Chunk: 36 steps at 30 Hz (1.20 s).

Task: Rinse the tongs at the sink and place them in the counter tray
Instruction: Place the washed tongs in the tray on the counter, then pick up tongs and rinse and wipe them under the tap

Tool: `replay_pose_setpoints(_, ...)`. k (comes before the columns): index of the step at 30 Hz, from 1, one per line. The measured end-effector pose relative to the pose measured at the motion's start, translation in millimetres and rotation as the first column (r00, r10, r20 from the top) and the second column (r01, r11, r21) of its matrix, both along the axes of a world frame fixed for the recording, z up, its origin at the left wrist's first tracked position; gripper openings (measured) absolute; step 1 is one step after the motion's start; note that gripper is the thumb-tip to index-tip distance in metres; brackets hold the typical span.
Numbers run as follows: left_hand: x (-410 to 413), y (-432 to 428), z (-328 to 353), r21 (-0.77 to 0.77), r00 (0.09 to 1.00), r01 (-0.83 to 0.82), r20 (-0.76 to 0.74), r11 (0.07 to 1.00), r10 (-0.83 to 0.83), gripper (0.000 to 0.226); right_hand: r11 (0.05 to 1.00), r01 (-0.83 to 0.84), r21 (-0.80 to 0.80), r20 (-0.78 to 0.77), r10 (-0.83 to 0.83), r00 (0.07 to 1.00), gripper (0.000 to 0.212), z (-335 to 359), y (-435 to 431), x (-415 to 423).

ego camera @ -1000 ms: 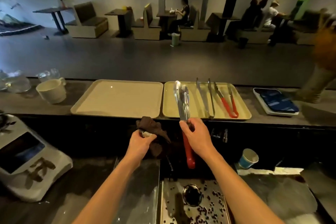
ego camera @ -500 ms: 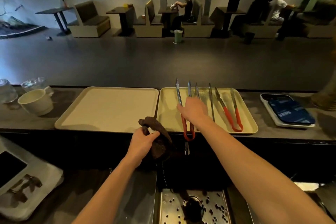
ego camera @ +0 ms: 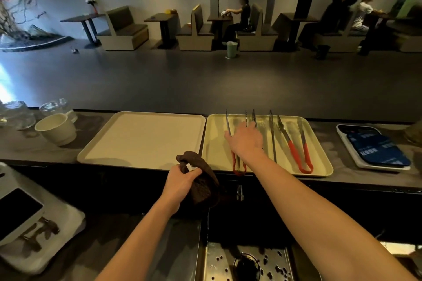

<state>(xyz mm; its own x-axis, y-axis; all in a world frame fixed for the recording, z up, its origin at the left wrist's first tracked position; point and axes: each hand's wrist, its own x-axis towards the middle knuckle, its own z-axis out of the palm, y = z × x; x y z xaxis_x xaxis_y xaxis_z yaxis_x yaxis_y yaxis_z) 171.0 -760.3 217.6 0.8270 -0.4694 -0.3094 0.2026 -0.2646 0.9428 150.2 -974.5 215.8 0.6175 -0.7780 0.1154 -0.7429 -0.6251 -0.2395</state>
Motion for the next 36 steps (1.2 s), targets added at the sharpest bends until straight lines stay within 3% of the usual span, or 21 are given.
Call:
replay_pose_setpoints(3,0.1,9.9,-2.1,0.020,1.000,-0.018,-0.002,1.000,0.018,0.004,0.994,-0.005,-0.105,0.101,0.016,0.995,0.058,9.2,13.8,-8.1)
replay_pose_setpoints(5,0.0,20.9,-3.7,0.021,1.000,-0.025,-0.005,0.999,0.025,0.005,0.984,-0.084,-0.155,0.174,0.111,0.978,0.049,16.1,31.9,-14.4)
replay_pose_setpoints(9,-3.1,57.4,-8.0,0.021,0.998,-0.069,-0.016,0.997,0.069,0.010,0.947,-0.318,0.046,0.320,0.287,0.903,0.026,18.6,90.9,-21.5)
replay_pose_setpoints(13,-5.1,109.5,-10.9,0.030,0.988,-0.151,-0.024,0.988,0.152,0.015,0.866,-0.452,0.215,0.403,0.343,0.848,0.024,3.8,160.5,-14.4)
replay_pose_setpoints(20,-17.3,231.1,-9.5,0.095,0.950,-0.311,0.061,0.946,0.306,0.033,0.724,-0.625,0.293,0.438,0.479,0.761,0.022,-16.0,293.3,-0.7)
replay_pose_setpoints(30,-45.5,451.2,-59.1,0.231,0.866,-0.491,0.024,0.840,0.500,0.028,0.493,-0.776,0.393,0.398,0.670,0.627,0.022,-50.6,503.7,-0.5)
replay_pose_setpoints(36,-73.3,558.7,-88.9,0.303,0.771,-0.615,0.035,0.728,0.636,0.031,0.361,-0.819,0.445,0.359,0.767,0.532,0.025,-80.3,619.1,-12.7)
